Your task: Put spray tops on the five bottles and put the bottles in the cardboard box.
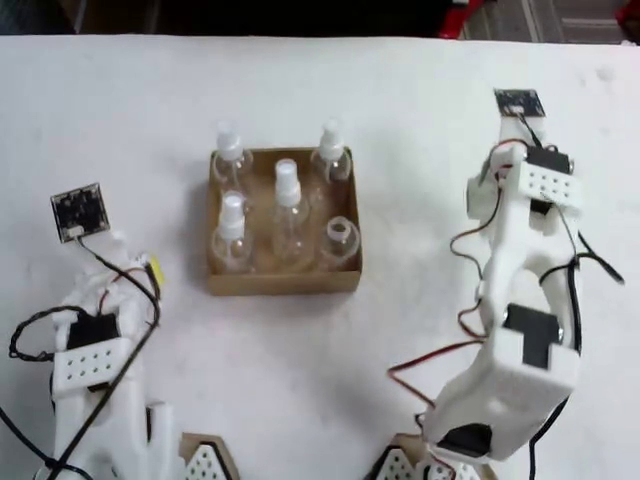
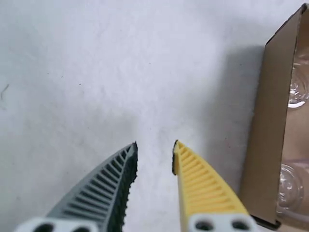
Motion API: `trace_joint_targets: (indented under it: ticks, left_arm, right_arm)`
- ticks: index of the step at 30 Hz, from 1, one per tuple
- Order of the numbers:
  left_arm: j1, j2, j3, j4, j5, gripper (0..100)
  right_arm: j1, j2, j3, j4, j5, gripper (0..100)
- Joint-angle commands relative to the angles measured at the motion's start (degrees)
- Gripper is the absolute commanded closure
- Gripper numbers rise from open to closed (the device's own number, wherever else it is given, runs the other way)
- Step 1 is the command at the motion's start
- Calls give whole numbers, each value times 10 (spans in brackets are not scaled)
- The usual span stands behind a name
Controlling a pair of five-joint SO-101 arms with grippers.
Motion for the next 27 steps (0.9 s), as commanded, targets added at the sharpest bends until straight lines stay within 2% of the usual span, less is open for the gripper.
trace_joint_targets:
  ticks: [1, 9, 14, 20, 27]
  left_arm:
    - [7, -6, -2, -12, -6, 883]
    - [7, -6, -2, -12, -6, 883]
    - [7, -6, -2, -12, -25, 883]
    - [8, -6, -2, -11, -31, 884]
    - [8, -6, -2, -11, -32, 884]
  right_arm:
    - [-29, -81, -18, 44, -19, 982]
    - [-63, -289, -16, 137, -20, 982]
    - [-66, -418, 25, 133, -19, 982]
    - [-54, -473, 150, 47, -14, 982]
    - [19, -349, 312, -136, -13, 982]
